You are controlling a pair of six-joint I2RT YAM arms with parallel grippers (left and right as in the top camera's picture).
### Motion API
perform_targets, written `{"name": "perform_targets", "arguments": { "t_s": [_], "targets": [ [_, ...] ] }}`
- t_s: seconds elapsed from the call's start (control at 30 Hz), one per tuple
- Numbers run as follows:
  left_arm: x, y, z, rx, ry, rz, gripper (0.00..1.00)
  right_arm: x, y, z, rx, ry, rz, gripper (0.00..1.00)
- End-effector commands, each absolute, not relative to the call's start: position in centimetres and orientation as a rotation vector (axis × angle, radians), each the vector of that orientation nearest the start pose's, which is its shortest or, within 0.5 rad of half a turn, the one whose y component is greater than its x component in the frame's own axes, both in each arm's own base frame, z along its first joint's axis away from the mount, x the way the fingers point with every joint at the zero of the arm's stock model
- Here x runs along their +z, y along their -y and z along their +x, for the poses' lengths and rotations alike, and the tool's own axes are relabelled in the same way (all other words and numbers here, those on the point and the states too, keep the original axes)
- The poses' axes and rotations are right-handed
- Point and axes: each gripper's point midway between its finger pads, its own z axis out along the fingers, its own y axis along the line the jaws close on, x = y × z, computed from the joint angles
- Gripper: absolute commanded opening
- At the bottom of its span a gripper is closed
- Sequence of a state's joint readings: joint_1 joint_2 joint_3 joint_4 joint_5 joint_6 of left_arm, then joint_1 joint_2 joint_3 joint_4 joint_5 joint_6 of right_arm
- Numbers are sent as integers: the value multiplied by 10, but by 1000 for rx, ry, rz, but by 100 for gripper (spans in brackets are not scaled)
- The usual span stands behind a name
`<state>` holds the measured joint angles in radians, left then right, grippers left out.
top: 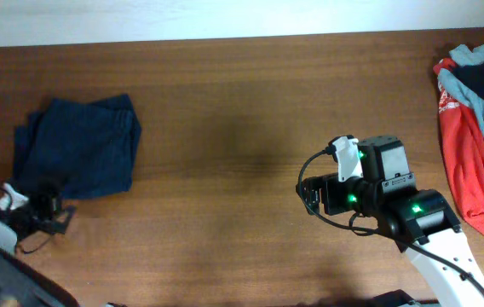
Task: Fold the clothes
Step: 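Release the shorts and lift the left gripper away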
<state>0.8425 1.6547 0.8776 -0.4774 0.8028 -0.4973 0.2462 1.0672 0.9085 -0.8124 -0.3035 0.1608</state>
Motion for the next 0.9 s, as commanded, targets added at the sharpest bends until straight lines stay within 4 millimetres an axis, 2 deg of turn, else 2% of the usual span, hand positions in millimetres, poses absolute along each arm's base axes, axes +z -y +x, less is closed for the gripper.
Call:
{"name": "perform_targets", "arguments": {
  "t_s": [0.0, 0.1, 0.2, 0.27, 0.37, 0.5, 0.6, 0.73, 0.87],
  "targets": [
    [143, -162, 305, -781, -2032, -1176, 99, 171, -117, 260, 543, -2549, -219, 99],
    [208, -150, 304, -670, -2000, -895, 99, 172, -117, 261, 544, -2542, -219, 99],
    [260, -129, 303, -568, -2001, -653, 99, 173, -117, 263, 544, -2533, -220, 99],
    [296, -106, 306, -511, -2012, -447, 99, 174, -118, 264, 545, -2525, -221, 99],
    [334, -59, 311, -453, -2050, -123, 99, 176, -118, 266, 546, -2514, -222, 99],
    [353, -2, 311, -359, -2113, 189, 99, 182, -119, 269, 546, -2494, -224, 99],
    [354, 46, 306, -232, -2159, 448, 99, 217, -120, 276, 536, -2399, -272, 99],
    [348, 77, 303, -68, -2167, 583, 99, 276, -105, 283, 422, -2269, -231, 99],
    [347, 93, 298, 8, -2155, 652, 99, 316, -81, 280, 287, -2185, -160, 99]
  ]
}}
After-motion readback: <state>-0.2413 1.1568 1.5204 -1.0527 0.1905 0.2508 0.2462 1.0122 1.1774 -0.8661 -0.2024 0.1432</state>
